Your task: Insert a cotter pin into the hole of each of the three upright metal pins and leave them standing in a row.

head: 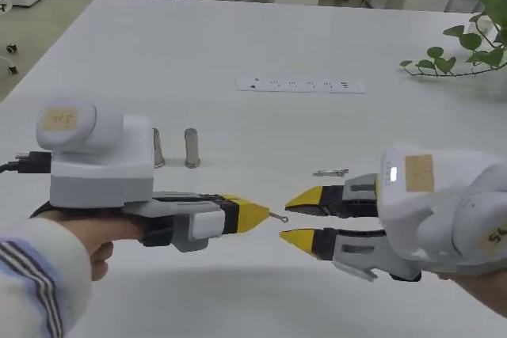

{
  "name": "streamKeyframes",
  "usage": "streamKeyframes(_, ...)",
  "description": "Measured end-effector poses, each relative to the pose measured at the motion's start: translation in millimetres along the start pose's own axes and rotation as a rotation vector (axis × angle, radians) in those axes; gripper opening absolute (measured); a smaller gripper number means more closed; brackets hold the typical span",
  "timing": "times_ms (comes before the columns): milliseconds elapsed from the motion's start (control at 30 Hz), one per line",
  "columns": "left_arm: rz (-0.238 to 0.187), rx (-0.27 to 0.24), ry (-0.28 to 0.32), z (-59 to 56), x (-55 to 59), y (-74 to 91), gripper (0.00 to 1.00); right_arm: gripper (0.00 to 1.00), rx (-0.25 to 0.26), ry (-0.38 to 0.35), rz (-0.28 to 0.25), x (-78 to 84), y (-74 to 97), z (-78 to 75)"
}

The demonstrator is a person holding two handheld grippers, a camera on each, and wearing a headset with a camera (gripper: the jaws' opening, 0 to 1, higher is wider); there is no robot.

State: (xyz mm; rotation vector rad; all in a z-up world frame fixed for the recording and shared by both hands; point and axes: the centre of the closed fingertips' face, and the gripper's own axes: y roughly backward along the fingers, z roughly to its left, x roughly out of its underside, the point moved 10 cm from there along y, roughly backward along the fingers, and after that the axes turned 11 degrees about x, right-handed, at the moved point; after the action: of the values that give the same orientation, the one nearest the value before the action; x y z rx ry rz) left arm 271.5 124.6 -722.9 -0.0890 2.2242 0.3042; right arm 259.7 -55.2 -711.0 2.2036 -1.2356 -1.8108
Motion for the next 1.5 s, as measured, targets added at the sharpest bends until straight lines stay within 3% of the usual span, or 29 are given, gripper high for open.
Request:
streamKeyframes(133, 0.019, 0.058, -0.063, -5.3, -1.0, 3.4, 0.0, 0.17, -0.052, -0.113, -0.031, 1.3, 1.2, -1.9)
streamKeyframes(233, 0.047, 0.082, -0.073, -5.9, 0.5, 4.5, 0.0, 0.17, -0.077, -0.128, -0.023, 4.1, 0.3, -3.0)
streamKeyframes(267, 0.06, 0.085, -0.106, -6.2, 1.1, 5.7, 0.0, 0.17, -0.082, -0.129, -0.022, 5.0, -0.2, -2.5)
streamKeyframes(433, 0.098, 0.123, -0.105, -7.6, 3.0, 8.0, 0.0, 0.16, -0.159, -0.167, -0.016, 7.0, -1.1, 4.7)
streamKeyframes(633, 0.176, 0.166, -0.151, -10.1, 6.6, 9.5, 0.0, 0.12, -0.215, -0.157, -0.004, 7.0, -3.7, 14.6)
streamKeyframes(967, 0.188, 0.198, -0.154, -12.3, 9.8, 7.8, 0.0, 0.06, -0.251, -0.171, 0.002, 8.2, -4.6, 22.0)
streamKeyframes(1200, 0.214, 0.205, -0.205, -12.6, 11.9, 9.2, 0.0, 0.05, -0.265, -0.178, 0.006, 7.9, -2.8, 21.1)
streamKeyframes(1500, 0.253, 0.224, -0.275, -14.5, 15.4, 12.0, 0.01, 0.04, -0.322, -0.148, 0.009, 3.9, 0.4, 23.5)
